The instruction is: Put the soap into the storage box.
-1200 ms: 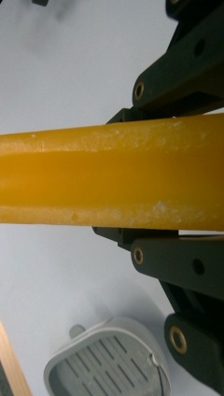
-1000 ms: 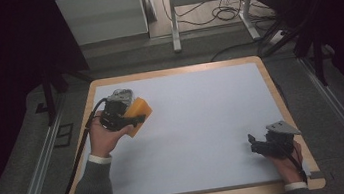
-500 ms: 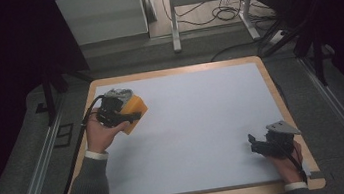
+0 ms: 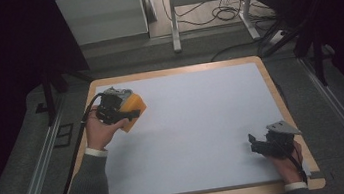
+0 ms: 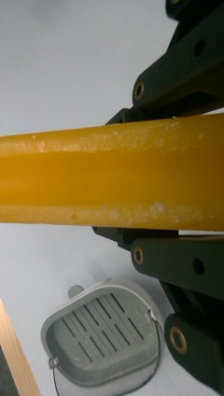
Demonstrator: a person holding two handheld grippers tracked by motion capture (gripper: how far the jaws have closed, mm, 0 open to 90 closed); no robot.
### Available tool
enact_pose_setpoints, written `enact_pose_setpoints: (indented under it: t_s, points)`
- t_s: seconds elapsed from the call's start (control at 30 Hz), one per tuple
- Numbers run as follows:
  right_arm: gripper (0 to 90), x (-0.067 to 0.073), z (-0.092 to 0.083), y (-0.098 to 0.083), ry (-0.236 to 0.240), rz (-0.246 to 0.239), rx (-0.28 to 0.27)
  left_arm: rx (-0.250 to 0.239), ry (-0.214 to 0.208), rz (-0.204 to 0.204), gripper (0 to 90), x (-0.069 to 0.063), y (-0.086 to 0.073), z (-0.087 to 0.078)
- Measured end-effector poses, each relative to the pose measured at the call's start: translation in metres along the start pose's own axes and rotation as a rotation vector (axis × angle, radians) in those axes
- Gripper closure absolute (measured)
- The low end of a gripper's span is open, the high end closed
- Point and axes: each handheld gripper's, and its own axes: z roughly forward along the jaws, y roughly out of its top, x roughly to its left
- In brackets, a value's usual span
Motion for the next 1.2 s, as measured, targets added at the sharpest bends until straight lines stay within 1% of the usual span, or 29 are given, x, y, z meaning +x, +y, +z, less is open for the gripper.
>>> enact_pose_setpoints:
  t_s: [0.1, 0.23, 0.27, 0.33, 0.37, 0.43, 0.77, 0.87, 1.03, 1.2]
  points:
    - [8.1, 0.0, 0.0, 0.0, 0.002, -0.002, 0.001, -0.002, -0.008, -0.008, 60.9, 0.003, 0.001, 0.001]
    - [8.1, 0.0, 0.0, 0.0, -0.002, -0.003, 0.0, 0.006, -0.004, -0.017, 60.9, 0.008, 0.003, 0.004]
    - [8.1, 0.0, 0.0, 0.0, -0.003, -0.004, -0.001, 0.011, 0.001, -0.026, 60.9, 0.008, 0.004, 0.004]
    - [8.1, 0.001, 0.0, 0.0, -0.003, -0.004, -0.001, 0.012, 0.01, -0.025, 60.9, 0.011, 0.005, 0.005]
    - [8.1, 0.001, 0.0, 0.0, -0.003, -0.004, -0.001, 0.009, 0.012, -0.04, 60.9, 0.013, 0.005, 0.006]
    - [8.1, 0.0, 0.0, 0.0, -0.002, -0.004, -0.001, 0.01, 0.01, -0.049, 60.9, 0.017, 0.006, 0.008]
    - [8.1, 0.001, 0.0, 0.0, -0.003, -0.005, 0.0, 0.017, 0.016, -0.072, 60.9, 0.027, 0.014, 0.013]
    - [8.2, 0.001, 0.0, 0.0, -0.003, -0.006, 0.0, 0.027, 0.018, -0.076, 60.9, 0.031, 0.016, 0.013]
    - [8.1, 0.001, 0.0, 0.0, -0.002, -0.004, 0.0, 0.02, 0.019, -0.101, 60.9, 0.039, 0.019, 0.014]
    - [8.1, 0.001, 0.0, 0.0, -0.003, -0.006, 0.001, 0.021, 0.033, -0.122, 60.9, 0.047, 0.019, 0.017]
